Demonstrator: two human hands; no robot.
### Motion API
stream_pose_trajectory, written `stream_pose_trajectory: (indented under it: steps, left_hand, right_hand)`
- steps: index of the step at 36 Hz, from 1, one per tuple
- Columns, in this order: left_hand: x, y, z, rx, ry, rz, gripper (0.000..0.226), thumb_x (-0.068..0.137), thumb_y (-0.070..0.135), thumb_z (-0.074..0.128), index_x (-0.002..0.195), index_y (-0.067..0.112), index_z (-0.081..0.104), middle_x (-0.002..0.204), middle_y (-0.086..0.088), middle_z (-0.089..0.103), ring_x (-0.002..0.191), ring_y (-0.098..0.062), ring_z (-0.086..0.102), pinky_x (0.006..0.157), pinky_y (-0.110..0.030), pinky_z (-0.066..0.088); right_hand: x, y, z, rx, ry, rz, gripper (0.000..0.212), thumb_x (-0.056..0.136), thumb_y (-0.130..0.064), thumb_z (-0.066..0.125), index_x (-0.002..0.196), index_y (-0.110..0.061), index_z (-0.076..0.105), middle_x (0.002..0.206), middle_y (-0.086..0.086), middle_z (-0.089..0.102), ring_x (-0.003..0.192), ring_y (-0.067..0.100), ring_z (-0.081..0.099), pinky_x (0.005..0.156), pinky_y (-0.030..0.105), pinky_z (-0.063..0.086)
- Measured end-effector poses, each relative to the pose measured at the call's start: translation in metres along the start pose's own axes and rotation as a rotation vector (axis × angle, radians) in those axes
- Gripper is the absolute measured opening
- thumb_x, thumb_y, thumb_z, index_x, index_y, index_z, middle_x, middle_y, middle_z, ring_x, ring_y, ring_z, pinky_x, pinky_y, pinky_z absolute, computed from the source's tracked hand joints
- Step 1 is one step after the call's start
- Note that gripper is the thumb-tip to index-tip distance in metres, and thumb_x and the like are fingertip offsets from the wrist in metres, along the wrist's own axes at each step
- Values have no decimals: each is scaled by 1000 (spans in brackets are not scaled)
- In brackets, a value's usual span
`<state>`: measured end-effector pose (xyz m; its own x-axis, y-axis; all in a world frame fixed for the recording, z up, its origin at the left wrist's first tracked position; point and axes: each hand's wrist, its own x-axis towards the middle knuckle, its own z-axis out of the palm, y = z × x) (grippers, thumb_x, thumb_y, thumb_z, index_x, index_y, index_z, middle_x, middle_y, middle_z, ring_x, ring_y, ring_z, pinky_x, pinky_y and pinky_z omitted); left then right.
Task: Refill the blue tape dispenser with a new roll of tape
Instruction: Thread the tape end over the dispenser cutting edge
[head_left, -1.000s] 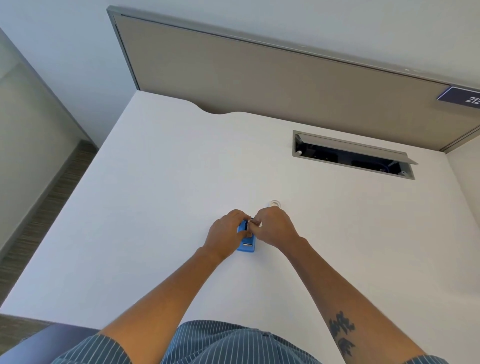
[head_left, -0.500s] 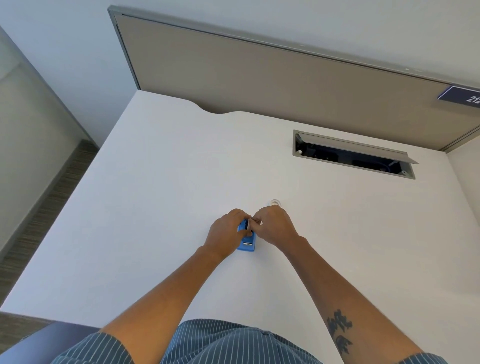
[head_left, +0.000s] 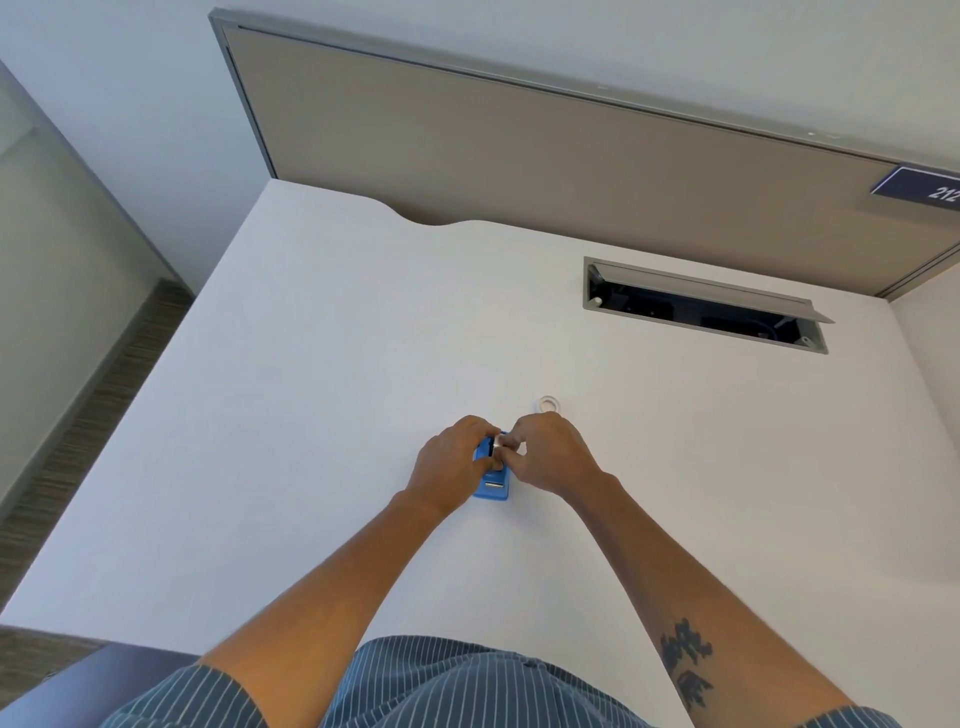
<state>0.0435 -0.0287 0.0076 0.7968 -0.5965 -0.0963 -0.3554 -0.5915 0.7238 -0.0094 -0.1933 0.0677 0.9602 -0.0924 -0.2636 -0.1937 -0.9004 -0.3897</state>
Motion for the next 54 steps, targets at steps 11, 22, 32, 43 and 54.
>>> stream_pose_trajectory:
  steps: [11, 22, 32, 43, 54]
  left_hand:
    - [2, -1, 0, 4, -11, -9, 31, 94, 32, 71, 123, 24, 66, 122, 9, 66, 105, -16, 64, 93, -32, 52]
    - [1, -1, 1, 5, -1, -8, 31, 94, 31, 71, 123, 23, 66, 121, 7, 68, 103, -16, 64, 90, -26, 48]
    - [2, -3, 2, 15, -13, -13, 30, 93, 30, 71, 122, 26, 67, 121, 11, 67, 102, -14, 64, 89, -29, 52]
    - [0, -4, 4, 18, 7, -5, 23, 95, 21, 62, 117, 27, 66, 119, 13, 66, 100, -15, 65, 87, -36, 55]
    - [-2, -3, 5, 27, 18, -6, 28, 92, 18, 64, 119, 27, 66, 118, 13, 68, 101, -17, 66, 88, -39, 56]
  right_hand:
    - [4, 3, 0, 29, 23, 14, 28, 95, -28, 61, 83, -14, 82, 82, 3, 76, 82, 29, 66, 70, 46, 56]
    - [9, 4, -3, 28, -39, 41, 32, 95, -30, 61, 82, -9, 80, 81, 10, 77, 93, 37, 66, 77, 48, 57]
    - [12, 4, -3, 18, -19, 58, 28, 93, -27, 62, 79, -11, 80, 74, 6, 77, 88, 34, 66, 76, 43, 57]
    - [9, -12, 8, -144, 11, 89, 41, 91, -50, 64, 64, -21, 55, 60, -6, 51, 68, 22, 61, 53, 28, 34]
    - [8, -29, 14, -168, 57, 158, 21, 89, -27, 58, 71, -17, 55, 67, -5, 48, 63, 22, 52, 48, 27, 22]
